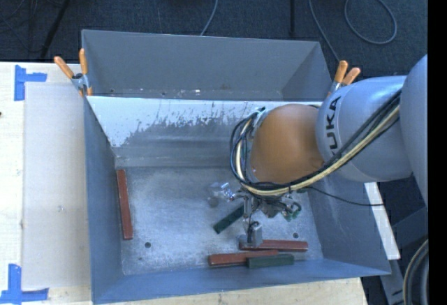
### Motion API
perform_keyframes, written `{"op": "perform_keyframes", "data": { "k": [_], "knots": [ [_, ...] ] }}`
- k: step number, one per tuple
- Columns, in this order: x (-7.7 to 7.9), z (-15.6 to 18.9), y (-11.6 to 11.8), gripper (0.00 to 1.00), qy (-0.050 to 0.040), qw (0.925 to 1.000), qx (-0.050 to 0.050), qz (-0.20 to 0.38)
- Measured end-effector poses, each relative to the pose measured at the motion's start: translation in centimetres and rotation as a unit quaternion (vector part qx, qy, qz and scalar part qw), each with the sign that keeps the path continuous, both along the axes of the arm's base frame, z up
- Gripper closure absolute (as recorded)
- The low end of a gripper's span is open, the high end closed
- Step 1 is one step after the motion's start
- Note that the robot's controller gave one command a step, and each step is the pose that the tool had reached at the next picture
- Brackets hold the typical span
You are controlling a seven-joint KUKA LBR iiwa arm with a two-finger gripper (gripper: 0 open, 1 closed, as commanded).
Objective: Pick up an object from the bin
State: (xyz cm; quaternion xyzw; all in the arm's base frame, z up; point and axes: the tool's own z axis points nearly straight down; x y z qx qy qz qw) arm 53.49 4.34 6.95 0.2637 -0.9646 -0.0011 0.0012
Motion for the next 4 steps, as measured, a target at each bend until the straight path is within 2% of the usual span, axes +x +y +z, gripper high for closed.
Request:
{"op": "perform_keyframes", "data": {
  "k": [1,2,4],
  "knots": [
    [0.0,0.0,0.0,0.0,-0.0003,1.0,0.0,-0.002],
    [0.1,0.0,0.0,1.0,-0.0025,1.0,0.0,-0.003],
    [0.2,6.0,0.2,1.0,-0.0027,1.0,0.0,-0.009]
  ]
}}
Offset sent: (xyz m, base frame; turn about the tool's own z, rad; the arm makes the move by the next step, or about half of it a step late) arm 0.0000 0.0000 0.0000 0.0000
